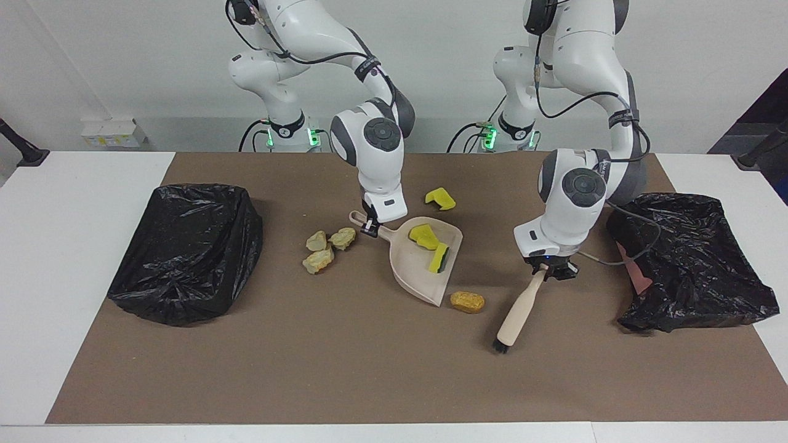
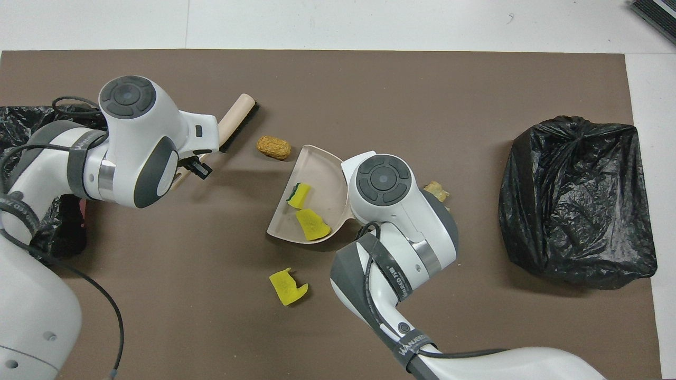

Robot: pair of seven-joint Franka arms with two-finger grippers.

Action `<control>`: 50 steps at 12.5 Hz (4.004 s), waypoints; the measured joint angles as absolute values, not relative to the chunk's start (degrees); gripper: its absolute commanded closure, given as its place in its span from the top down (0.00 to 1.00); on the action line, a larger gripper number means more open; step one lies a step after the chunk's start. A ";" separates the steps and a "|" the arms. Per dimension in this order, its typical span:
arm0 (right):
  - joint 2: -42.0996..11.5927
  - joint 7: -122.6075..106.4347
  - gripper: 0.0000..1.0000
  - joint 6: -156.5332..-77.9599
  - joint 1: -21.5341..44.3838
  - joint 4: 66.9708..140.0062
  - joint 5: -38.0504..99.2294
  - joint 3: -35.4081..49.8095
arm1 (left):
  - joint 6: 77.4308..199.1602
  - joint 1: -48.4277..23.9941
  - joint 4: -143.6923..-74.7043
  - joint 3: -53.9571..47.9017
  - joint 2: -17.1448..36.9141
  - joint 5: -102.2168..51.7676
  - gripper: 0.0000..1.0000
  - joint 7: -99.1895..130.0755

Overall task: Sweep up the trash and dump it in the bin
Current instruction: 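Sweep the brown nugget into the dustpan with the left gripper's brush, then sweep the last yellow sponge into the dustpan with the left gripper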

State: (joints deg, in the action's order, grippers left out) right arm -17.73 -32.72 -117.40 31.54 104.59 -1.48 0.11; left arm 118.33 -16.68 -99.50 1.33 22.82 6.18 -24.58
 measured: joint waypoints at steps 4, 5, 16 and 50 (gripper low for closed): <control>-17.73 -32.47 0.00 -117.40 31.58 104.59 -1.48 0.11 | 115.11 -21.46 -100.34 0.68 22.31 5.10 0.00 -24.15; -17.72 -32.45 0.00 -117.40 31.58 104.59 -1.48 0.11 | 113.49 -22.80 -100.84 0.65 21.77 4.99 0.00 -24.08; -17.67 -32.65 0.00 -117.33 31.57 104.59 -1.74 0.10 | 103.24 -27.98 -105.73 1.35 9.51 -2.99 0.00 1.35; 0.24 -67.27 0.00 -128.39 26.36 129.94 -2.50 -0.04 | 129.63 -52.10 -130.55 -0.03 -3.86 -19.41 0.00 53.28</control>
